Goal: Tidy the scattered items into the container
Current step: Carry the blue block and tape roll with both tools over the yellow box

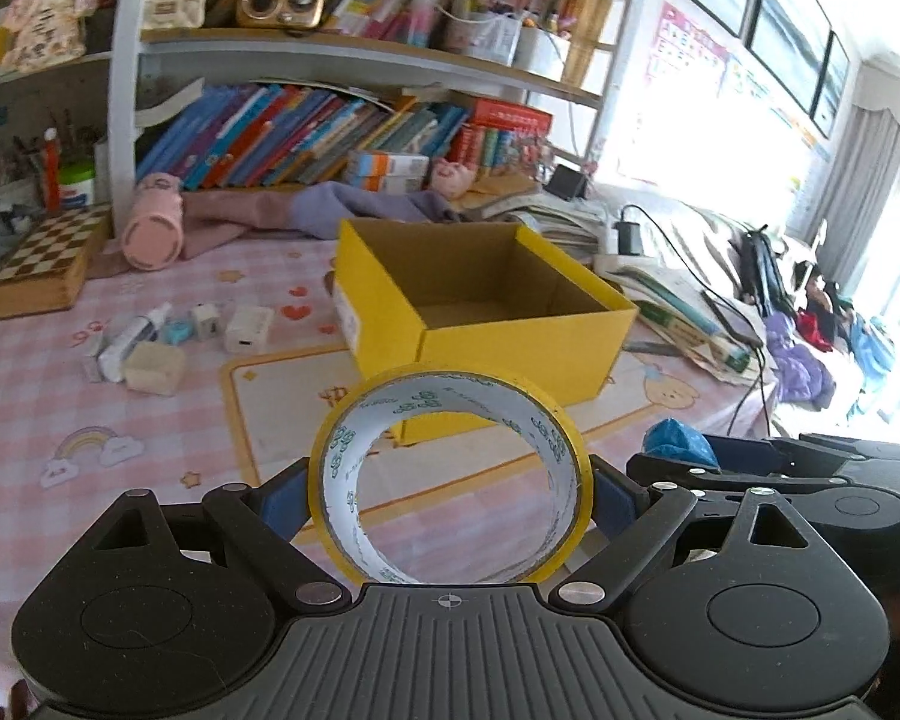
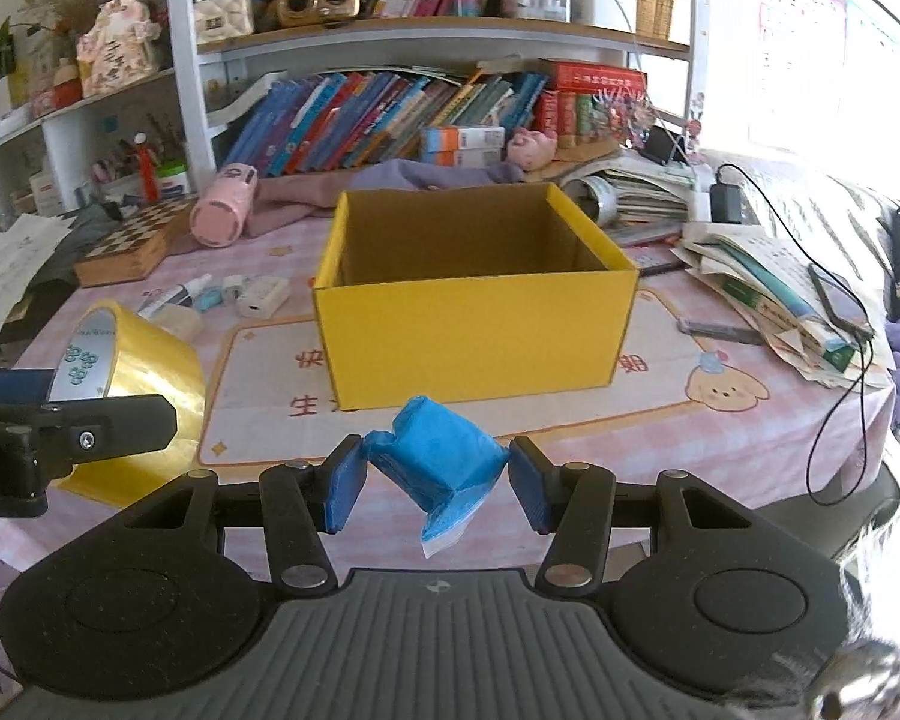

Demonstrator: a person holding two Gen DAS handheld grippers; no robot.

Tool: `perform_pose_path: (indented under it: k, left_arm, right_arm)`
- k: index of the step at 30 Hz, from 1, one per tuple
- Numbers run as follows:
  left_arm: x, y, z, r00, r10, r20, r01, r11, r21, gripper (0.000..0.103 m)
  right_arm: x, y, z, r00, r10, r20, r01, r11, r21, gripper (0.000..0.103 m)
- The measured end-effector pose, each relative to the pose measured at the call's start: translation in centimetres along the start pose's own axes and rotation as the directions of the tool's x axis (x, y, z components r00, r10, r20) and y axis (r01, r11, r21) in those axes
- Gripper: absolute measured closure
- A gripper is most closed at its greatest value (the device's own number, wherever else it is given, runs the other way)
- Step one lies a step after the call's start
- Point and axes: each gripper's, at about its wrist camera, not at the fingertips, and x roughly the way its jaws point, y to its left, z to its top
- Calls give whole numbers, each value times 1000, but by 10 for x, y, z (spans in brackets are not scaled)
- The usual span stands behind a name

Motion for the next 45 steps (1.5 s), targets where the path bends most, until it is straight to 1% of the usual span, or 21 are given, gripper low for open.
perform_pose_path:
  k: [6,16,24,37,45]
  left_arm:
    - [4,-4,1,1000,-4,-3,4,1000,7,11]
    - [19,-11,12,1000,-13,-3,13,1000,27,11]
    - [31,-15,21,1000,-22,3,21,998,57,11]
    - [47,-21,32,999,-32,8,31,994,108,11]
    - [60,-26,46,999,-41,24,37,989,145,11]
  right_arm:
    - [3,-7,3,1000,-4,-1,4,1000,5,53]
    - [8,-13,5,1000,-5,-6,5,1000,5,53]
    - [23,-28,19,1000,-15,-7,15,1000,19,53]
    - [41,-32,31,1000,-16,-9,16,1000,18,53]
    - [51,-33,46,1000,-18,22,19,1000,-18,53]
